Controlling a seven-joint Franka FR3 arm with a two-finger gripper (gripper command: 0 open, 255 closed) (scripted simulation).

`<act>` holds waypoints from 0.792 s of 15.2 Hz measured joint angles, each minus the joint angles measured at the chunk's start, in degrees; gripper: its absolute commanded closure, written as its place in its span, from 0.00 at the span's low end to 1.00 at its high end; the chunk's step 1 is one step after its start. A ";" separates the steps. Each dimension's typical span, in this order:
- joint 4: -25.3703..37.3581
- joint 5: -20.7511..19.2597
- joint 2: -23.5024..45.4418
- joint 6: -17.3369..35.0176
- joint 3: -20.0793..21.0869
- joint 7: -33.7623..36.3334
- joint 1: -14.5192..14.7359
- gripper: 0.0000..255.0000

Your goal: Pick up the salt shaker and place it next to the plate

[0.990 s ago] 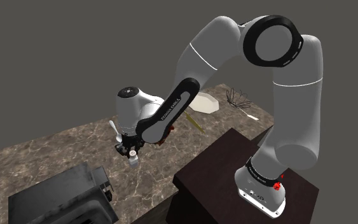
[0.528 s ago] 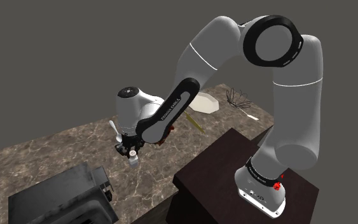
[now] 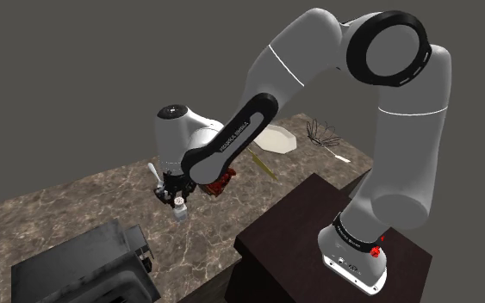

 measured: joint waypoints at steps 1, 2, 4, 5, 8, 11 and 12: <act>-0.15 0.52 -0.84 -0.64 0.40 -0.28 -0.25 1.00; -0.19 0.84 -1.34 -1.06 0.61 -0.56 -0.47 1.00; -0.28 1.77 -2.76 -2.30 1.25 -1.12 -0.90 1.00; -0.31 2.29 -3.52 -2.97 1.58 -1.46 -1.15 1.00; -0.21 3.50 -5.23 -4.64 2.26 -2.40 -1.79 1.00; -0.45 4.90 -7.35 -6.31 3.00 -3.32 -2.40 1.00; -0.12 5.19 -7.68 -6.93 3.15 -3.52 -2.48 1.00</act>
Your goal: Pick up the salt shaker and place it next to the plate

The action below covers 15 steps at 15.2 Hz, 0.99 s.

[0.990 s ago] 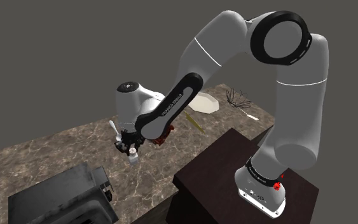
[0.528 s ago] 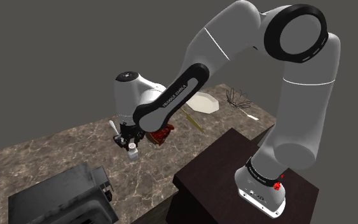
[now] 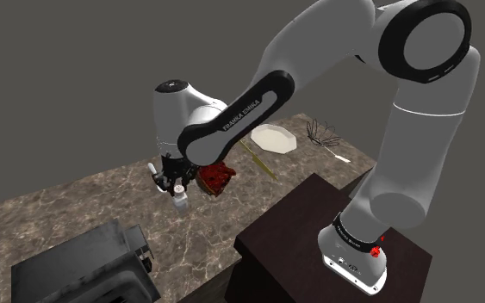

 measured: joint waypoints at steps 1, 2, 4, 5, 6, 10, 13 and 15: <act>-0.05 0.56 -0.82 -0.68 0.23 -0.51 -0.32 1.00; 0.27 0.90 -1.23 -1.36 0.39 -0.67 -0.38 1.00; 0.70 1.68 -2.35 -2.78 0.78 -1.08 -0.56 1.00; 0.61 2.17 -3.09 -3.35 0.97 -1.43 -0.75 1.00; 0.73 2.64 -3.76 -4.05 1.12 -1.79 -0.93 1.00; 1.65 4.03 -5.74 -6.72 1.62 -2.63 -1.25 1.00; 1.58 5.07 -7.30 -8.01 1.69 -3.83 -1.86 1.00; -1.32 6.66 -9.97 -7.45 1.32 -6.49 -3.34 1.00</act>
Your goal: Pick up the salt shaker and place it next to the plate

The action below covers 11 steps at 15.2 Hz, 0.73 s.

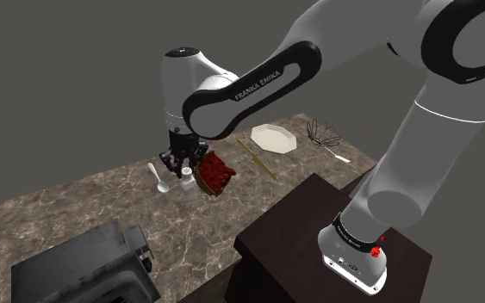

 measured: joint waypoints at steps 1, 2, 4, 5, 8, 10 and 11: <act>-1.54 0.76 -1.20 0.50 -0.48 -1.86 -0.98 1.00; -2.99 1.49 -2.38 0.89 -0.95 -3.60 -1.83 1.00; -5.45 2.87 -4.66 1.30 -2.00 -7.12 -3.43 1.00; -6.60 3.61 -5.94 1.28 -2.65 -9.05 -4.26 1.00; -9.87 4.93 -8.41 2.23 -4.52 -13.80 -6.19 1.00; -11.38 5.41 -9.58 2.59 -6.04 -17.05 -7.58 1.00; -12.26 5.84 -10.57 2.50 -6.80 -18.76 -8.21 1.00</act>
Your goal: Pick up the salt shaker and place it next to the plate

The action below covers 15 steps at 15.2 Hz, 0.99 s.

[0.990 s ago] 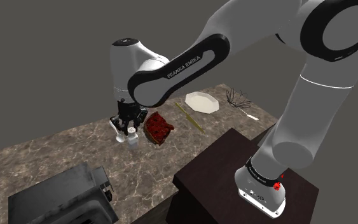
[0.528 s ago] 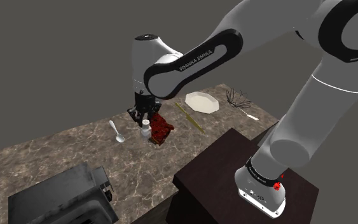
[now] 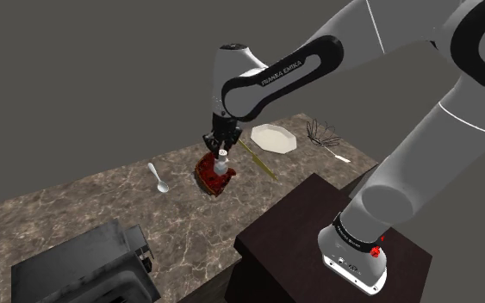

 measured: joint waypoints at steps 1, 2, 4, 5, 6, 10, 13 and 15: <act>-0.87 0.24 -0.65 0.24 -0.72 -1.50 -0.58 1.00; -1.69 0.41 -1.31 0.37 -1.72 -3.41 -1.40 1.00; -2.85 0.67 -2.46 0.35 -3.48 -6.72 -2.79 1.00; -3.24 0.72 -3.03 0.16 -4.34 -8.35 -3.45 1.00; -3.45 0.53 -2.89 0.48 -5.20 -9.83 -4.17 1.00; -5.02 0.22 -3.99 0.83 -8.55 -15.60 -6.81 1.00; -5.30 -0.28 -4.34 0.66 -11.49 -20.47 -9.13 1.00; -4.78 -0.65 -4.05 0.40 -13.05 -23.07 -10.39 1.00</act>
